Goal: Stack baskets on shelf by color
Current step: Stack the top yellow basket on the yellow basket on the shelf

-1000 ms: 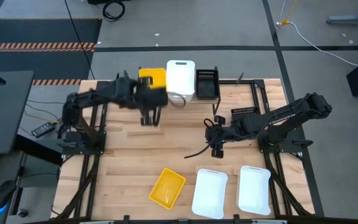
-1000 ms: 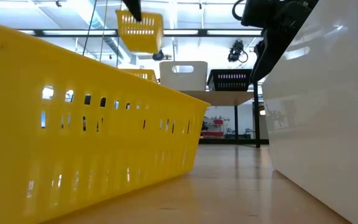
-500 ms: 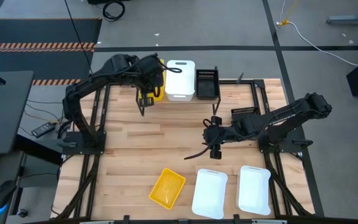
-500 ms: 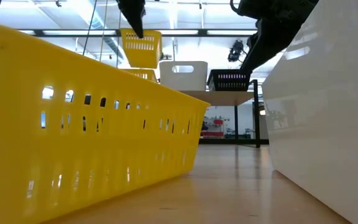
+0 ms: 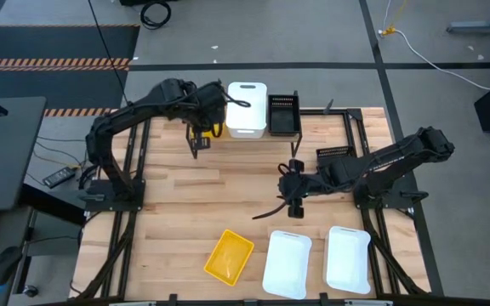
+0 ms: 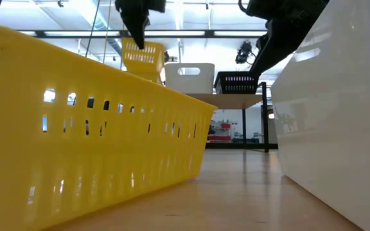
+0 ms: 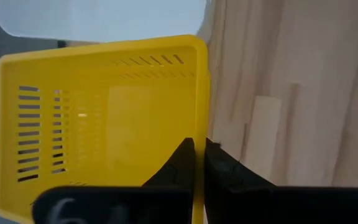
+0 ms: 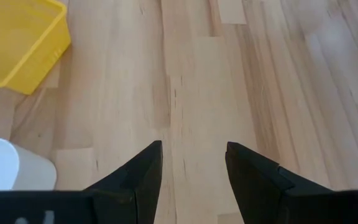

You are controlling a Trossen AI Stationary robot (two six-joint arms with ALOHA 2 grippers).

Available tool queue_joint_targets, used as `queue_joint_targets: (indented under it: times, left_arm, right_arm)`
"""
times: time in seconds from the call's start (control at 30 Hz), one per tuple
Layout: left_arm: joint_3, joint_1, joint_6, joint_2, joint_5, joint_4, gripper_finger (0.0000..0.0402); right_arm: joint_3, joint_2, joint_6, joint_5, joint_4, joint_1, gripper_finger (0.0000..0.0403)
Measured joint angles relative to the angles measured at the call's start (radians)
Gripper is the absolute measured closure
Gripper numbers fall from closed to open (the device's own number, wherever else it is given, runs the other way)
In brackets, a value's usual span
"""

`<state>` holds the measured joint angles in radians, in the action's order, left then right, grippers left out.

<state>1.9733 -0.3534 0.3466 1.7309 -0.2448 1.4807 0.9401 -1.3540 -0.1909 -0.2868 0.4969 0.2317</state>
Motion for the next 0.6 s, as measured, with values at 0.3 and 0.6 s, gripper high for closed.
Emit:
queue_joint_targets:
  times: [0.3, 0.6]
  left_arm:
    - [-0.162, -0.035, 0.034, -0.084, 0.011, -0.147, 0.0389]
    - [-0.282, -0.054, 0.032, -0.111, 0.017, -0.2, 0.0386]
  right_arm:
    - [0.0, 0.0, 0.0, 0.0, -0.001, 0.019, 0.0221]
    - [0.0, 0.0, -0.001, -0.008, -0.002, 0.018, 0.0221]
